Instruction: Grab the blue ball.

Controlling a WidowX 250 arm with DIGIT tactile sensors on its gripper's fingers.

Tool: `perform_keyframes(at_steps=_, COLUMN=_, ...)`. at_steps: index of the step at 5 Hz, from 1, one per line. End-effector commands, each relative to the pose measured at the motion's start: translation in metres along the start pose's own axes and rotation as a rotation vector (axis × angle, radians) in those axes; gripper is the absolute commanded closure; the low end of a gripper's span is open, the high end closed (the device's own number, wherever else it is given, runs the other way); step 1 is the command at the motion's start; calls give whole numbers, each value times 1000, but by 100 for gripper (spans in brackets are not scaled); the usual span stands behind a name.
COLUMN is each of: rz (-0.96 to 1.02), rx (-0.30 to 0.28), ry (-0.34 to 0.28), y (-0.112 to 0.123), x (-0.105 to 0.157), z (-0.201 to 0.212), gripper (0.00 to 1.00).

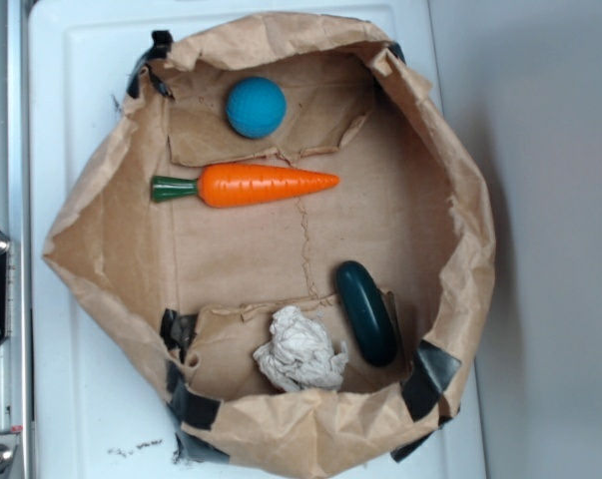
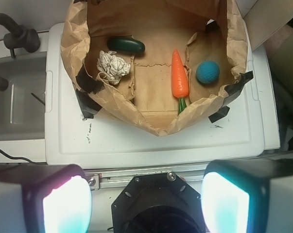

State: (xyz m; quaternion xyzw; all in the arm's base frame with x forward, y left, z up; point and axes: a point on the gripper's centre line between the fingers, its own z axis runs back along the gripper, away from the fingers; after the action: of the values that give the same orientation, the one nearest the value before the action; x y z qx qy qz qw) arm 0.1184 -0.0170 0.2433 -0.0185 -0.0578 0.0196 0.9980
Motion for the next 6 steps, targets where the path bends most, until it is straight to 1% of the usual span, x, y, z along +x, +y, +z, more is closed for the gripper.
perform_keyframes(at_steps=1, rz=0, rx=0, ry=0, y=0, x=0, z=0, gripper=0)
perform_keyframes(at_steps=2, rz=79, rx=5, ry=-27, y=5, x=50, z=-6, gripper=0)
perform_keyframes(at_steps=3, rz=118, rx=10, ry=-25, y=19, x=99, z=-22, gripper=0)
perform_keyframes(at_steps=4, rz=202, rx=41, ry=-30, y=37, x=146, z=-40, gripper=0)
perform_keyframes(at_steps=5, rz=397, rx=71, ry=-80, y=56, x=173, z=-56, gripper=0)
perform_keyframes(at_steps=6, rz=634, rx=171, ry=-182, y=62, x=158, z=-54, gripper=0)
